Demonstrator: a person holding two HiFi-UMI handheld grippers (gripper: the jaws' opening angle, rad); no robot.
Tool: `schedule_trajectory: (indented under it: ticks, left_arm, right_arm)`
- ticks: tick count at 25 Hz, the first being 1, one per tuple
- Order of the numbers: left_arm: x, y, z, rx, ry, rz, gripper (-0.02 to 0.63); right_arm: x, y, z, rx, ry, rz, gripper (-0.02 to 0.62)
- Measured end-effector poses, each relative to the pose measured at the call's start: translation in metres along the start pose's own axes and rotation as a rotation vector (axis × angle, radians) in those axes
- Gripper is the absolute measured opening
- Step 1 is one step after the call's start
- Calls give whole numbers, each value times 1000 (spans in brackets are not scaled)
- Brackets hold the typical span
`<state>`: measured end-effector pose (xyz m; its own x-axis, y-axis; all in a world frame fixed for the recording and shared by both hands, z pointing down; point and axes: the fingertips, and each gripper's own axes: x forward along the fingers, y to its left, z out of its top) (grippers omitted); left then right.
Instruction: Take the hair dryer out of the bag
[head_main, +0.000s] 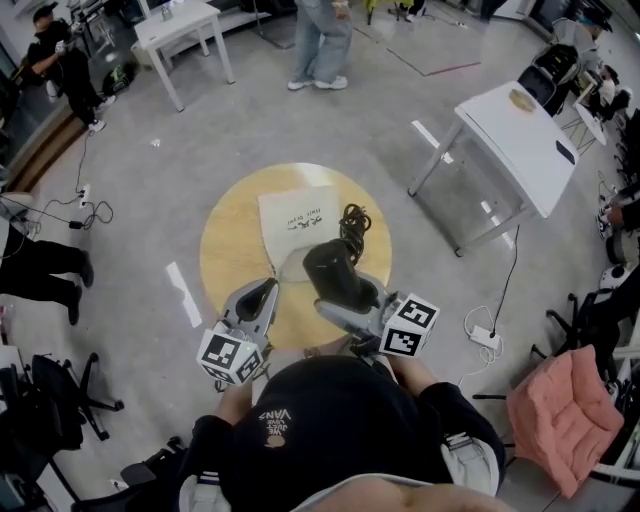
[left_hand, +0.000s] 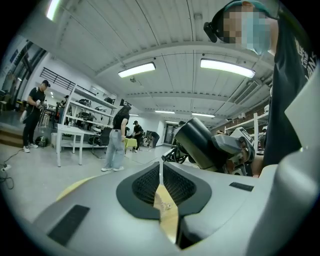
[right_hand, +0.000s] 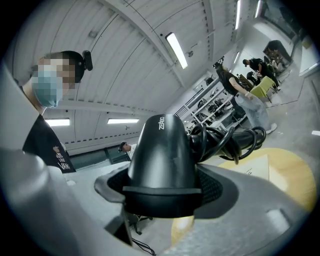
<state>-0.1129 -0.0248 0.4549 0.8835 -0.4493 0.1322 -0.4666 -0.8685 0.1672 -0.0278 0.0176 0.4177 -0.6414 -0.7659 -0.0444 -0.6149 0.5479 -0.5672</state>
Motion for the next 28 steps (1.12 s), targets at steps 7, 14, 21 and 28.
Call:
schedule_trajectory:
  ticks: [7,14,21,28]
  left_arm:
    - [-6,8,-2,9,9,6,26]
    - [-2,4,-2,19,11,6,9]
    - [1,2,-2,-4,4,12,8]
    - [-1,2,-2,-9,2,18,8]
  right_arm:
    - [-7,0,-7,34,-13,-20,353]
    - [-8,-1,-12,29,6,-19,353]
    - [-8,-1,-12,33,10,-11,353]
    - [-8,3,-14,41,16,2,353]
